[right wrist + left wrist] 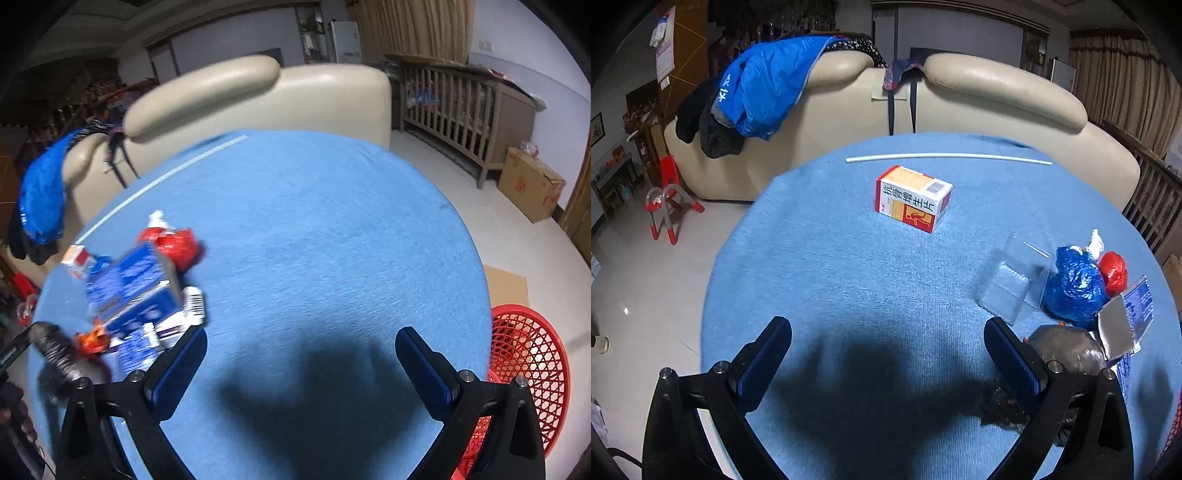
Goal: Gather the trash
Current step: 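Move both tools toward the pile of trash on the table, then grasp the black plastic bag with the left tool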
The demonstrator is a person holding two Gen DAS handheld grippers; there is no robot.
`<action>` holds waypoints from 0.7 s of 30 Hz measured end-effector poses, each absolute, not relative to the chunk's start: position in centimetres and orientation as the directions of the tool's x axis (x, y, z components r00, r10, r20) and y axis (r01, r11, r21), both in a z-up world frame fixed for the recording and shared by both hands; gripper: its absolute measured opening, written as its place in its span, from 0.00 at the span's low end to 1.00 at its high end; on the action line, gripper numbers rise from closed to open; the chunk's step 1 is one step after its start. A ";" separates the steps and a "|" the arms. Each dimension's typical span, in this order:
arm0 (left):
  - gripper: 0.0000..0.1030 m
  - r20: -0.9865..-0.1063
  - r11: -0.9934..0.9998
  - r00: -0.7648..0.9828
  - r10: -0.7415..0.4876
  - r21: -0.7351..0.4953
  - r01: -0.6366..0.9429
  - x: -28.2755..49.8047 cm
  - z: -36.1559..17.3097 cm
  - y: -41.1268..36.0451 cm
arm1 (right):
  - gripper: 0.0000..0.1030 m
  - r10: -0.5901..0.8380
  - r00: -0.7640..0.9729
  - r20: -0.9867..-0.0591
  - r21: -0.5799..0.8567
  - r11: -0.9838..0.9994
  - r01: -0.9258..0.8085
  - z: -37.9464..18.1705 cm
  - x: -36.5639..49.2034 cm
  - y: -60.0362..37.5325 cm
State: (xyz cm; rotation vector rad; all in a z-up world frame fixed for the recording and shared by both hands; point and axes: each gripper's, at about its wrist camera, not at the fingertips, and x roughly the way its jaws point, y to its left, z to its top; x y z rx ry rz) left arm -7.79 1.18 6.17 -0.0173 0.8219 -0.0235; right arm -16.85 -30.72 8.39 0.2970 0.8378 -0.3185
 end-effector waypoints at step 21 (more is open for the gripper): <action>1.00 -0.702 0.994 0.703 -0.114 -0.077 0.083 -12.6 9.2 0.0 | 1.00 -0.074 0.686 -0.723 0.198 0.930 0.310 10.5 -22.6 -26.8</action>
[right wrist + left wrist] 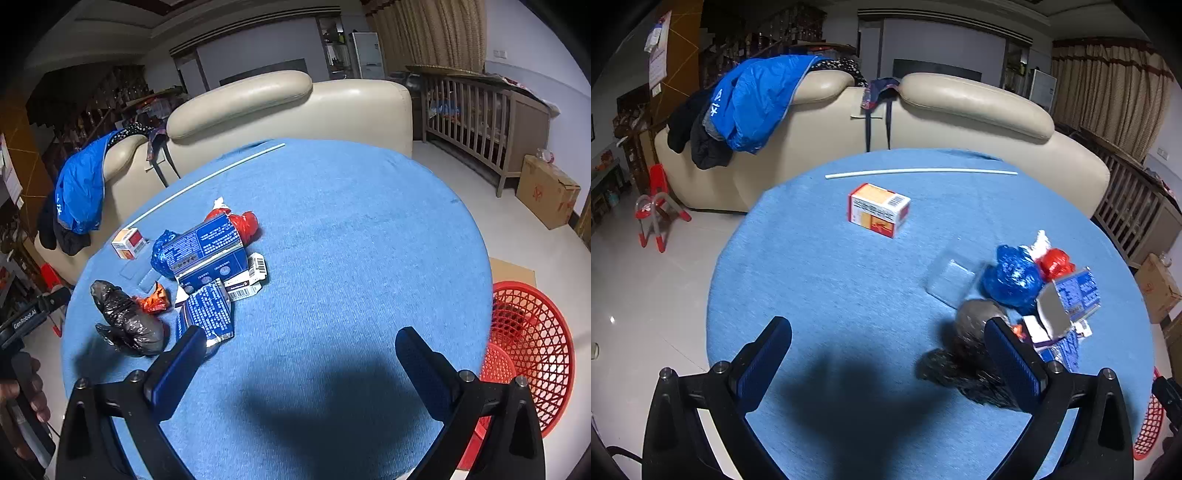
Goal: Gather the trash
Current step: 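Grasp the black plastic bag with the left tool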
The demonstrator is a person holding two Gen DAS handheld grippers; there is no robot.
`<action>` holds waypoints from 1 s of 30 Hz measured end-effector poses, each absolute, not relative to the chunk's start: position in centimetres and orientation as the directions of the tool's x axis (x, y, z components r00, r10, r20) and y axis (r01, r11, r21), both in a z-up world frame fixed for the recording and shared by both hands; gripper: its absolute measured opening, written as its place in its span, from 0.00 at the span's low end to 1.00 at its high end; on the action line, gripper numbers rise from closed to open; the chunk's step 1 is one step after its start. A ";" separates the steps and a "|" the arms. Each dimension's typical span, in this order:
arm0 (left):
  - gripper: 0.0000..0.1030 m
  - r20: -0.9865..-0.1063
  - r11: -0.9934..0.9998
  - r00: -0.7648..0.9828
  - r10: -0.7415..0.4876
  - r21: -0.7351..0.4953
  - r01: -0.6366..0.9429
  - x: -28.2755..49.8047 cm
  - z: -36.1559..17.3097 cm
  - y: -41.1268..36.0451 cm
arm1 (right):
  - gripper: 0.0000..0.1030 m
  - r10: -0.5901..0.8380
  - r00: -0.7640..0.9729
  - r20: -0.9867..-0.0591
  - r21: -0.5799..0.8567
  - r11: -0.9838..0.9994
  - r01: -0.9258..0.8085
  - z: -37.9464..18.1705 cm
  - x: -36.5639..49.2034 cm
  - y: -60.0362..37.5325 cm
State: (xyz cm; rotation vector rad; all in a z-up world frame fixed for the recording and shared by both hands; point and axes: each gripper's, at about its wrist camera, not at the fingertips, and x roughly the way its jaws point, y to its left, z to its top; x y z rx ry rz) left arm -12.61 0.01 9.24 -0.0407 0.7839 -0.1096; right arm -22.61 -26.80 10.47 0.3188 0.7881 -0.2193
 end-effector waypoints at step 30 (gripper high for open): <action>1.00 -0.704 0.990 0.697 -0.140 -0.073 0.124 -14.2 9.4 -1.6 | 1.00 -0.065 0.692 -0.719 0.210 0.929 0.305 10.4 -23.5 -26.5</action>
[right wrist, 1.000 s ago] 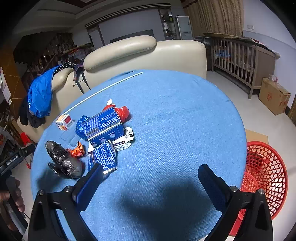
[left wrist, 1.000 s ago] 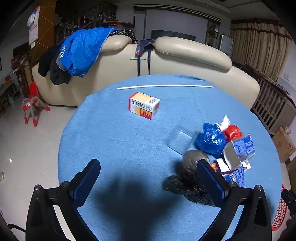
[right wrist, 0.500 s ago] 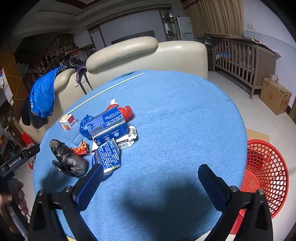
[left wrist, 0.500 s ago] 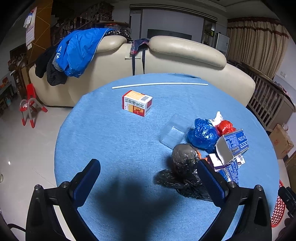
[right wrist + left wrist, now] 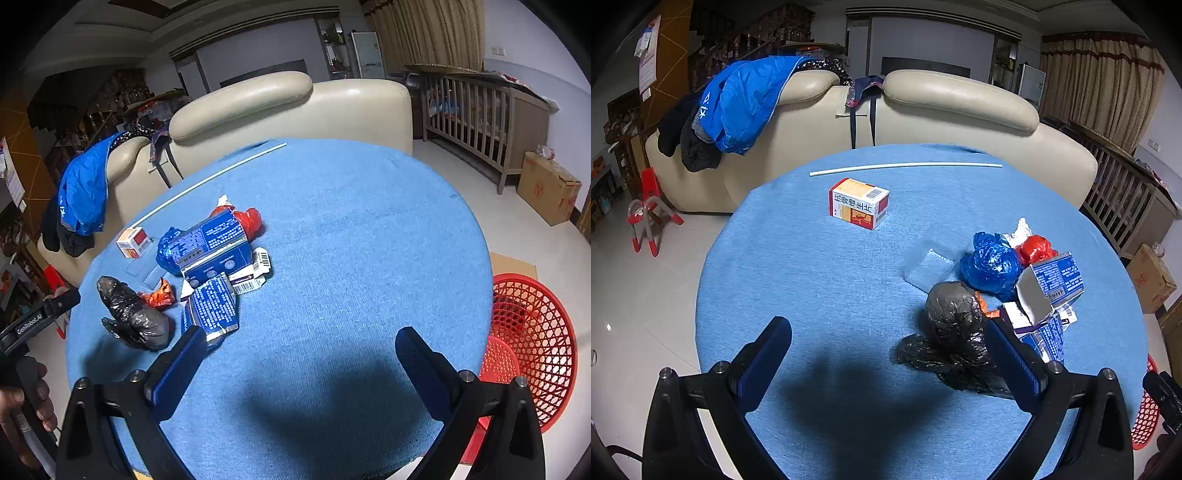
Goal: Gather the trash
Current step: 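Grasp the black plastic bag with the left tool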
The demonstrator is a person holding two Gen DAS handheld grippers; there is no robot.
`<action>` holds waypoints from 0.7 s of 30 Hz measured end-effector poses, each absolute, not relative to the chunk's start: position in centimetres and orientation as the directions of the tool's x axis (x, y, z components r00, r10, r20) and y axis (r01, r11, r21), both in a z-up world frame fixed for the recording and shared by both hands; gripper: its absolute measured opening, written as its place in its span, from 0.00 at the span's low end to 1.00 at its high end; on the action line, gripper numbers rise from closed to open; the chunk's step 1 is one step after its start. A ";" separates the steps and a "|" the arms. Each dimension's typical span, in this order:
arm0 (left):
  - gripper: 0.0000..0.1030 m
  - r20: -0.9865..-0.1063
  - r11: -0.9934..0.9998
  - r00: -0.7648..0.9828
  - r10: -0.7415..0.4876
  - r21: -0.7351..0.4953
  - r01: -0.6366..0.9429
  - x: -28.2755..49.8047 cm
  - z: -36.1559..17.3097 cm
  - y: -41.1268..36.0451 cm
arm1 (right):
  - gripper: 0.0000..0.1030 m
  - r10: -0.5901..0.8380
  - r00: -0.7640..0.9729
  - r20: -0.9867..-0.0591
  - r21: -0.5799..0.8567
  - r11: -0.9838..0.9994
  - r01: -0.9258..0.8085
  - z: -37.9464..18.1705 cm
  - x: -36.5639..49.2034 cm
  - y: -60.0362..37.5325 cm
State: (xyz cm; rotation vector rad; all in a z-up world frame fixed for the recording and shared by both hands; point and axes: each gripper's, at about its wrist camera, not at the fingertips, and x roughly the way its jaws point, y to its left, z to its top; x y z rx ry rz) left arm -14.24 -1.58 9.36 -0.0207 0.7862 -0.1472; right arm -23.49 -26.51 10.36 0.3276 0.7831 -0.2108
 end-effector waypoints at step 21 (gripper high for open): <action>1.00 -0.703 0.982 0.686 -0.187 -0.161 0.103 -15.1 8.9 -0.2 | 1.00 -0.071 0.687 -0.723 0.218 0.920 0.325 9.9 -24.0 -27.0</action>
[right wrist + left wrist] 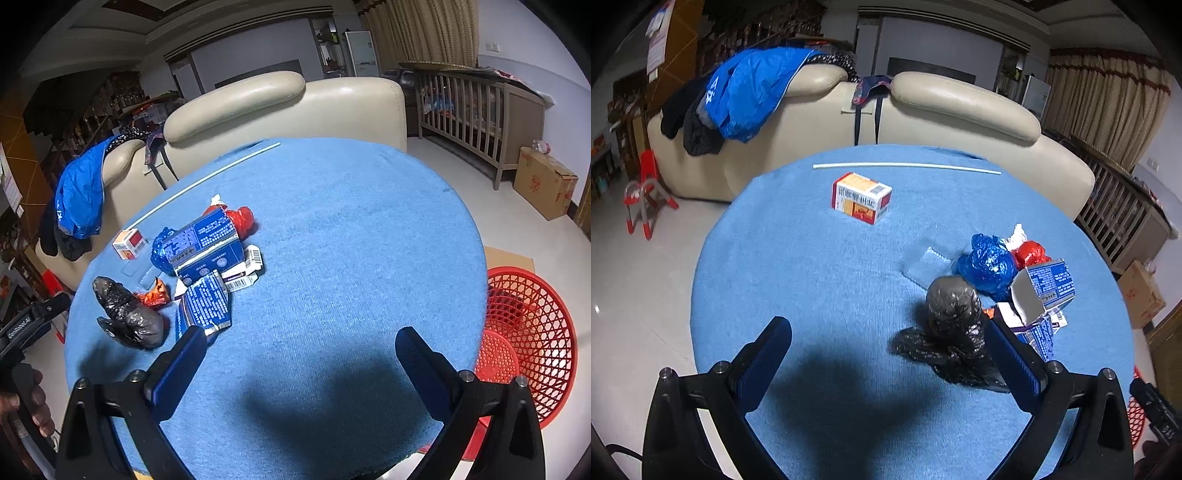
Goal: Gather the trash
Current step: 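Grasp the black plastic bag with the left tool, then grasp the blue-and-silver snack packet with the right tool while the left holds the black bag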
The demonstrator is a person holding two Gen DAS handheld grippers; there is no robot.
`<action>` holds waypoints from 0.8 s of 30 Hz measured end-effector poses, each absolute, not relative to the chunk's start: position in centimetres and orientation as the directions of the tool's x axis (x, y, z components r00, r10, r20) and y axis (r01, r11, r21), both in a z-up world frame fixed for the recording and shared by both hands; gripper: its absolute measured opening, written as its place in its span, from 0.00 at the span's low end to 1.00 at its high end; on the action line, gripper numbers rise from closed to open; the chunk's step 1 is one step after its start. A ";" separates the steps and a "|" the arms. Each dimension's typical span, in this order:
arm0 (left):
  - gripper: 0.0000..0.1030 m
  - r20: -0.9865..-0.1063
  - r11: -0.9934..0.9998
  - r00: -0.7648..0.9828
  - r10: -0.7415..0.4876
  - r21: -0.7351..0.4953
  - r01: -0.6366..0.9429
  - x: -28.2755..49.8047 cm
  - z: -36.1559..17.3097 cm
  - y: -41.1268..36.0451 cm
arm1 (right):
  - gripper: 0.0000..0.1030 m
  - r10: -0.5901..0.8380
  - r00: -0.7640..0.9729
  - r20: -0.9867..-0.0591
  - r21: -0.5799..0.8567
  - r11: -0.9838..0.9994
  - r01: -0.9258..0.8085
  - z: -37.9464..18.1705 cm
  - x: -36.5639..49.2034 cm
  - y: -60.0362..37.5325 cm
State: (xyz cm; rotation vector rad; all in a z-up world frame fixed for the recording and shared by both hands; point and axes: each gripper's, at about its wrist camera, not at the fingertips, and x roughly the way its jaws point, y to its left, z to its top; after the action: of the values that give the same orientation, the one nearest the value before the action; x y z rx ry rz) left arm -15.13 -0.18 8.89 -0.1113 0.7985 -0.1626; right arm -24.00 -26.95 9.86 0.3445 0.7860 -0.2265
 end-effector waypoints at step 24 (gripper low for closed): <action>0.38 -0.812 0.965 0.529 -0.248 -0.162 0.205 -10.8 2.3 -7.1 | 1.00 -0.036 0.631 -0.775 0.248 0.901 0.356 6.6 -23.3 -28.5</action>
State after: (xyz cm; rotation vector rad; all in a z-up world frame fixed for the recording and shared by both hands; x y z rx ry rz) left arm -10.77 -7.08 2.27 -0.0483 0.9769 -0.2709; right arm -23.25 -28.46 6.64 0.4019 0.8643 -0.2316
